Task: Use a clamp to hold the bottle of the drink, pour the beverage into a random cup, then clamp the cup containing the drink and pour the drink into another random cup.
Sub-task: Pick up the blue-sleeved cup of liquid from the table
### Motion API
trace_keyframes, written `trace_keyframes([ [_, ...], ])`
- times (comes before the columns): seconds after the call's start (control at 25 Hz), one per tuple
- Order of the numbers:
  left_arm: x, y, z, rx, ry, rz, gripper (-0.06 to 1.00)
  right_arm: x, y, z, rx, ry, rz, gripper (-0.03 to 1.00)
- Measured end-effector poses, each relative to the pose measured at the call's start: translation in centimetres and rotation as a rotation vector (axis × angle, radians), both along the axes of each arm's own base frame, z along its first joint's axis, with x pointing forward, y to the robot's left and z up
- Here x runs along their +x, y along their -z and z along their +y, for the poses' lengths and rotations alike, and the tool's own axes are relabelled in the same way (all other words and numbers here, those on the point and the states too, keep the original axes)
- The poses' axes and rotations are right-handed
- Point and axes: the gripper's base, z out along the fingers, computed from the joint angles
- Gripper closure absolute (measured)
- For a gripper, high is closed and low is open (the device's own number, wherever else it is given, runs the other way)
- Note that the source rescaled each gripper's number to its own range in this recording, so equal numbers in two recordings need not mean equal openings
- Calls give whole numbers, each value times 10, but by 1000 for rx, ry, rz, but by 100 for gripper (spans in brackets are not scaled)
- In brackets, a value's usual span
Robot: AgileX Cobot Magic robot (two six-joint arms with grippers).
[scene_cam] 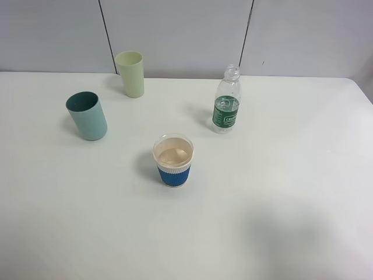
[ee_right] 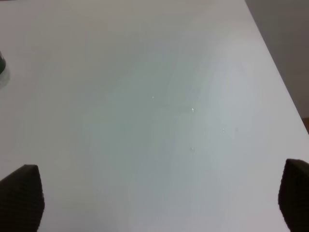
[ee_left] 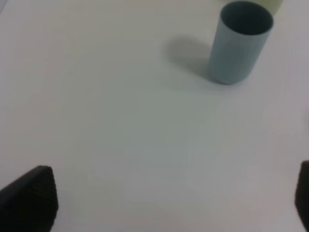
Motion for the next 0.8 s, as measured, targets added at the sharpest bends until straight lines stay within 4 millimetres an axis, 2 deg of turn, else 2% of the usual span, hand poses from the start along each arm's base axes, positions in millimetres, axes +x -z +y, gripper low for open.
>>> trace_keyframes([
  [0.68, 0, 0, 0, -2, 2, 0, -6, 0, 0, 0, 0, 0, 0, -3],
  [0.8, 6, 0, -2, -11, 16, 38, -6, 0, 0, 0, 0, 0, 0, -3],
])
